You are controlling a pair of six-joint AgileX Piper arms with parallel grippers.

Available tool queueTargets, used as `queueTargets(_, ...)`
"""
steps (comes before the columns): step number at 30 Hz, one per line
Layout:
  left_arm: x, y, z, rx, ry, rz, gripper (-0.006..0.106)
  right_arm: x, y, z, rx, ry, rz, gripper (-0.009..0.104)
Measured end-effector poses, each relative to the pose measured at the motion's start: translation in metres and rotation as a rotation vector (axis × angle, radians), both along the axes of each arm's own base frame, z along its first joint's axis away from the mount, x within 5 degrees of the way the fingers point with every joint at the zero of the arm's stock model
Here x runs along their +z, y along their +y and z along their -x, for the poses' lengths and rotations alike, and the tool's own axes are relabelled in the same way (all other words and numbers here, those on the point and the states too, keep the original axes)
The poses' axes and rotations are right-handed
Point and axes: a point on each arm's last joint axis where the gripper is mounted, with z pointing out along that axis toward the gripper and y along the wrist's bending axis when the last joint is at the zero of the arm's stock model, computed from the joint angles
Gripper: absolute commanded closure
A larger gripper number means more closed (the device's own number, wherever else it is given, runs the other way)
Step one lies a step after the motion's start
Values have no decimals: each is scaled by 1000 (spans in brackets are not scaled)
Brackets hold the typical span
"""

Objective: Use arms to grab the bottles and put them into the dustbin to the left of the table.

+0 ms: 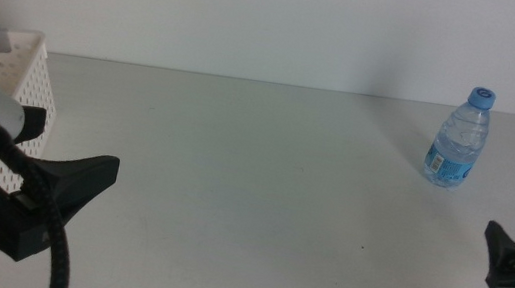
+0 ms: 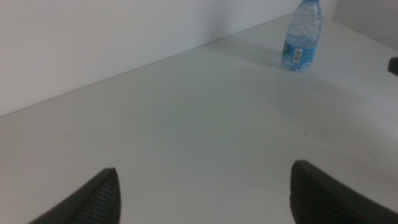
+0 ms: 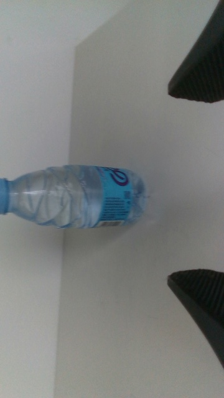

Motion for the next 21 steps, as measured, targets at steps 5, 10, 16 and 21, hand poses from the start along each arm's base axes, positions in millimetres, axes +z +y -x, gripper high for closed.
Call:
queueTargets(5,0,0,0,0,0,0,7,-28,2,-20,30,108,-24,8)
queueTargets(10,0,0,0,0,0,0,7,-34,7,-51,94,92,-18,8)
queueTargets(16,0,0,0,0,0,0,7,-19,10,-92,142,-27,-1,8)
queueTargets(21,0,0,0,0,0,0,7,-7,9,-126,147,-124,7,8)
